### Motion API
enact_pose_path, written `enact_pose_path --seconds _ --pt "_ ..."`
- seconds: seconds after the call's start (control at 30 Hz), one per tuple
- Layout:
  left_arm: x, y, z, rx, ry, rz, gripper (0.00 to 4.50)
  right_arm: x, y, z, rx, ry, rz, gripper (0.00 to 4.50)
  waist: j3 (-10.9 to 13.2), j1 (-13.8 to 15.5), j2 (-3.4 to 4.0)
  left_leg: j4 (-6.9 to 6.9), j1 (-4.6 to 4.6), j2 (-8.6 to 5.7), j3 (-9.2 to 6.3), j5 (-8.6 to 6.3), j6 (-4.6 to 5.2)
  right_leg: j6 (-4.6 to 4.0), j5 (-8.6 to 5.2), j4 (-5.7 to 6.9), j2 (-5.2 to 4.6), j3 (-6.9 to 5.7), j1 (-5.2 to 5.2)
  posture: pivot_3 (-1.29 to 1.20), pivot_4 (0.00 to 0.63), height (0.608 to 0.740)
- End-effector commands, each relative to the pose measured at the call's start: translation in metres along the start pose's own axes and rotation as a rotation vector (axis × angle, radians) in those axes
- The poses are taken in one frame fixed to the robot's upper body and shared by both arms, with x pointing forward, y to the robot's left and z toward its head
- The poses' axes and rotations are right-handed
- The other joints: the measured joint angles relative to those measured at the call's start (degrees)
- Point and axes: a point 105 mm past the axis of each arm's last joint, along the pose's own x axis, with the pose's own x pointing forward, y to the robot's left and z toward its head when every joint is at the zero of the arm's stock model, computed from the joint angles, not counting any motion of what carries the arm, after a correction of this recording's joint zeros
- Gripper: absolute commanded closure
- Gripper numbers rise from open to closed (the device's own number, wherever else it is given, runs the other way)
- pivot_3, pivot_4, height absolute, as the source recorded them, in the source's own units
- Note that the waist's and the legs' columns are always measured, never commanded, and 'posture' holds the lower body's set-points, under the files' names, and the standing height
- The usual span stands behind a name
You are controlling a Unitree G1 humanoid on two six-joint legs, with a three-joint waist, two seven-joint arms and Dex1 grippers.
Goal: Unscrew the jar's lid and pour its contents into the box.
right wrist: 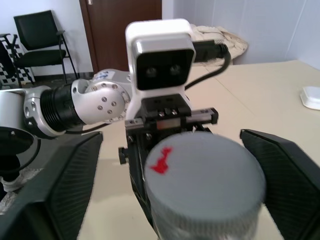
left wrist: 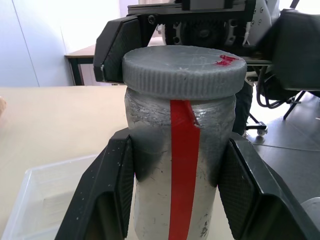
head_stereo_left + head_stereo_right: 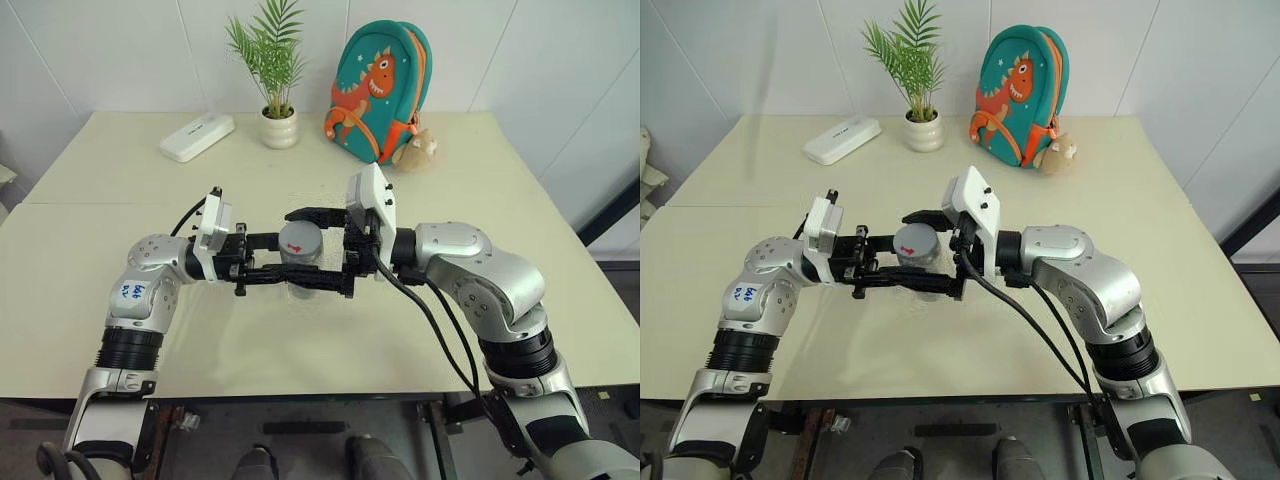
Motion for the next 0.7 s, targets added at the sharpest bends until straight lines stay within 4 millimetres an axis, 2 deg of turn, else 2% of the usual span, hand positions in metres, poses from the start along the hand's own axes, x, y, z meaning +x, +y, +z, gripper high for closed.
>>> enact_pose_path --seconds 0.03,0.33,0.7 --pt "0.0 0.0 0.008 0.037 0.012 -0.013 2.55 0.004 0.011 0.023 -0.088 -0.062 0.058 0.02 0.0 0.1 0.0 0.0 0.0 0.0 0.0 0.0 0.0 0.0 0.0 0.0 0.0 0.0 0.0 0.0 0.15 0.74" --pt "0.0 -0.009 0.006 0.057 0.038 -0.072 2.55 0.003 -0.003 0.023 -0.113 -0.044 -0.003 0.02 0.0 0.0 0.0 0.0 0.0 0.0 0.0 0.0 0.0 -0.01 -0.01 0.01 0.0 0.0 0.0 0.0 0.15 0.74" --pt "0.002 -0.007 0.013 0.087 0.014 -0.064 2.55 0.01 -0.007 0.013 -0.074 -0.014 -0.019 0.02 0.0 0.0 0.0 0.0 0.0 0.0 0.0 0.0 0.0 -0.02 -0.01 0.01 0.0 0.0 -0.01 0.0 0.15 0.74"
